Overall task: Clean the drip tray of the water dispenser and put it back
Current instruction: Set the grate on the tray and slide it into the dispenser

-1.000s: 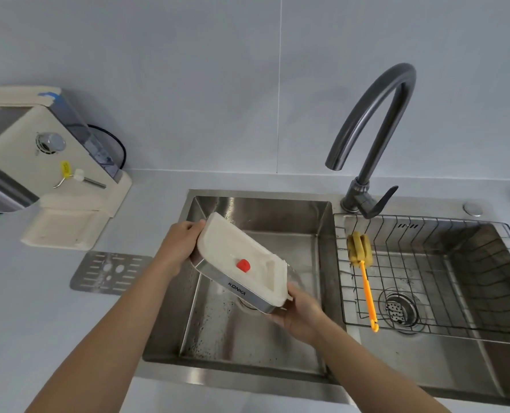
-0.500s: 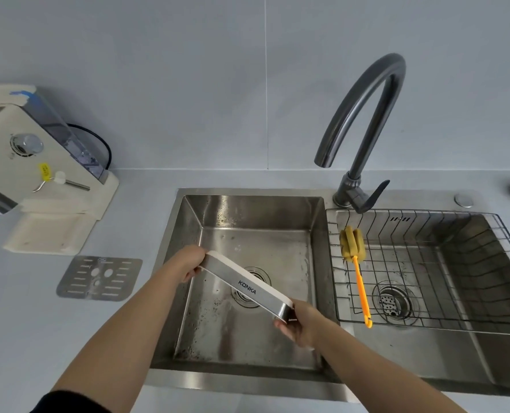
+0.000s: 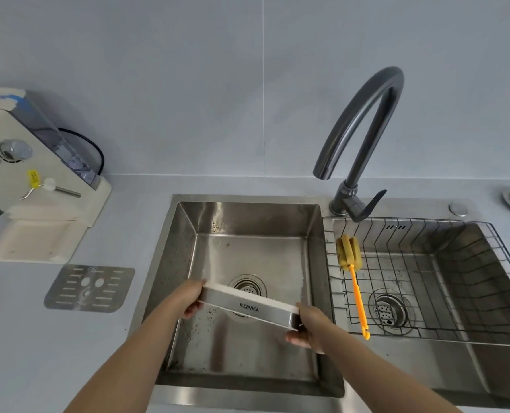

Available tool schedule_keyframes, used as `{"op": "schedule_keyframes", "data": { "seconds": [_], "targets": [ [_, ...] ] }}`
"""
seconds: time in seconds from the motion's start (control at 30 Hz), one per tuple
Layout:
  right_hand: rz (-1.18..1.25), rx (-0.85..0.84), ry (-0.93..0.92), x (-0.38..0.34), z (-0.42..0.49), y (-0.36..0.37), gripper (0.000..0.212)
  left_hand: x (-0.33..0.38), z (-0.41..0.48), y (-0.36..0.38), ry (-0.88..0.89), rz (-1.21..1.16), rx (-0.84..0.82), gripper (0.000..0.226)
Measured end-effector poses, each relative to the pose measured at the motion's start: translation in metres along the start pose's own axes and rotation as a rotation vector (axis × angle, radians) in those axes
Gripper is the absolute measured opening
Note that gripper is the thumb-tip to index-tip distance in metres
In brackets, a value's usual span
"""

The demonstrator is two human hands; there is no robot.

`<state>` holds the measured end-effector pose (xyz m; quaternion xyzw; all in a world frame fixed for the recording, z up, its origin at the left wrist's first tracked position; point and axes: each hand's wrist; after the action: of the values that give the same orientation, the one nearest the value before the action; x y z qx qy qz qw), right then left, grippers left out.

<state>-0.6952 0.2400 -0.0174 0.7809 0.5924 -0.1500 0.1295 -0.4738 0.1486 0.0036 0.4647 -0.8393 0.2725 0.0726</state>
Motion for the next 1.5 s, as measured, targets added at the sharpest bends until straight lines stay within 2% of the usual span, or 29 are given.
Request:
{"op": "schedule_keyframes", "data": {
  "seconds": [0.13, 0.2, 0.33, 0.37, 0.53, 0.6, 0.67, 0.77, 0.83, 1.0, 1.2, 1.33, 1.5],
  "targets": [
    [0.071, 0.036, -0.204, -0.031, 0.0, -0.001, 0.031, 0.028, -0.006, -0.014, 0.308, -0.05, 0.111, 0.036],
    [0.064, 0.063, -0.228, -0.034, 0.002, -0.002, 0.029, 0.033, -0.007, -0.015, 0.383, -0.041, 0.148, 0.036],
    [-0.069, 0.02, -0.022, 0.0, 0.001, -0.002, 0.025, -0.003, -0.001, 0.005, 0.094, -0.046, 0.023, 0.038],
    [-0.096, 0.015, -0.014, 0.004, 0.001, -0.003, 0.027, -0.011, 0.0, 0.007, 0.072, -0.055, 0.002, 0.038],
    [-0.125, 0.091, -0.226, -0.03, -0.005, -0.003, 0.029, 0.006, 0.0, -0.008, 0.312, -0.116, 0.078, 0.041],
    [-0.159, 0.142, -0.314, -0.039, -0.009, -0.004, 0.03, 0.008, 0.0, -0.008, 0.334, -0.157, 0.081, 0.043],
    [-0.204, 0.145, -0.275, -0.031, -0.007, -0.008, 0.03, -0.007, 0.003, 0.001, 0.225, -0.159, 0.02, 0.041],
    [-0.263, 0.051, -0.068, 0.004, 0.005, -0.013, 0.03, -0.034, 0.009, 0.018, 0.021, -0.164, -0.085, 0.032],
    [-0.26, 0.035, -0.024, 0.013, 0.011, -0.016, 0.032, -0.038, 0.012, 0.02, 0.012, -0.161, -0.093, 0.03],
    [-0.268, 0.094, -0.139, -0.005, 0.017, -0.016, 0.034, -0.025, 0.014, 0.01, 0.11, -0.204, -0.025, 0.034],
    [-0.447, 0.03, -0.058, 0.001, 0.002, -0.016, 0.033, -0.041, 0.008, 0.013, -0.054, -0.162, -0.127, 0.037],
    [-0.472, 0.067, -0.186, -0.023, -0.014, -0.012, 0.029, -0.023, -0.004, -0.001, 0.054, -0.227, -0.11, 0.031],
    [-0.485, 0.136, -0.484, -0.064, -0.052, -0.005, 0.03, 0.015, -0.037, -0.027, 0.334, -0.22, -0.084, 0.024]
  ]
}}
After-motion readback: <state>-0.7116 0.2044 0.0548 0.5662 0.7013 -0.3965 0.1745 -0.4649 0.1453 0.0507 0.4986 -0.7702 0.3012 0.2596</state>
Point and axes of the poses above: each hand's wrist, its own z-axis towards the middle knuckle, its own y-axis out of the palm, x = y × z, and after that the axes turned 1 degree about z, right-handed
